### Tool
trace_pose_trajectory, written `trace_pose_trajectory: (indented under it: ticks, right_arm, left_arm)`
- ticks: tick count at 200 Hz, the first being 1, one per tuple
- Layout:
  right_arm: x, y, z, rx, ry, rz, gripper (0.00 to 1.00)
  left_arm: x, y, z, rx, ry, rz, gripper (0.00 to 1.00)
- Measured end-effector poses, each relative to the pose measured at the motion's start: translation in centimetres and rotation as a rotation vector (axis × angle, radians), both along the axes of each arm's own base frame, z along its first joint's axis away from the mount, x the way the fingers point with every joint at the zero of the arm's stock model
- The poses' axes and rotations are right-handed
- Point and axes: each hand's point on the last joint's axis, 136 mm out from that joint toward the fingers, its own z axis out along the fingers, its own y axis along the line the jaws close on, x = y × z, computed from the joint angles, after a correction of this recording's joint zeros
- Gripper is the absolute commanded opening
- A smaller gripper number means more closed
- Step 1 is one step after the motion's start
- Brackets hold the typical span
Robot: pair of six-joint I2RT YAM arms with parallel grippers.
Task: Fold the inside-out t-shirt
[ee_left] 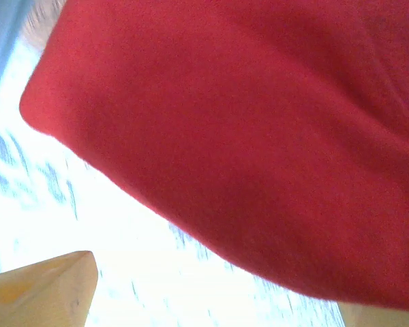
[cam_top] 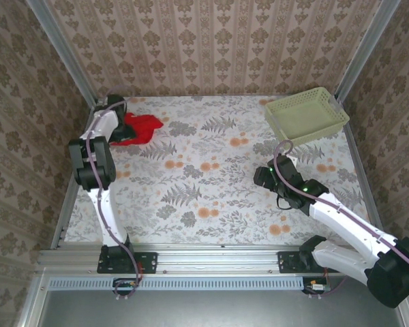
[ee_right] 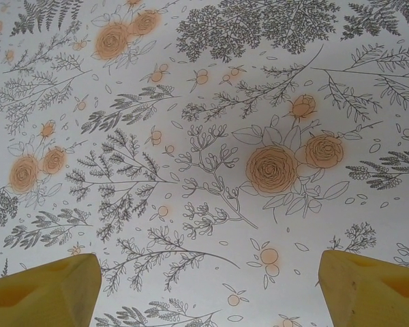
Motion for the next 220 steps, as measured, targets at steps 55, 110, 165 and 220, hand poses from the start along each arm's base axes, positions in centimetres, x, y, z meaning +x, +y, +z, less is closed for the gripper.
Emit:
trace_pose_trajectory:
  ticks: [55, 110, 165, 220]
  right_arm:
    - [-0.4, -2.4, 0.8, -0.050, -0.004, -0.029, 0.91]
    - [2.5, -7.9, 2.7, -0.280, -0.121, -0.110, 1.00]
    - [3.1, -12.1, -3.8, -0.483, -0.169, -0.095, 1.00]
    - [7.8, -11.0, -2.8, -0.453, -0.363, 0.017, 1.00]
  left_arm:
    - [-1.5, 1.0, 0.1, -0.009, 0.029, 0.000, 0.98]
    - [-10.2, -3.4, 7.9, 0.044, -0.271, -0.113, 1.00]
    - [-13.6, -3.4, 5.3, 0.246, -0.475, -0.238, 1.00]
    - [-12.5, -5.1, 1.9, 0.265, -0.589, -0.397, 1.00]
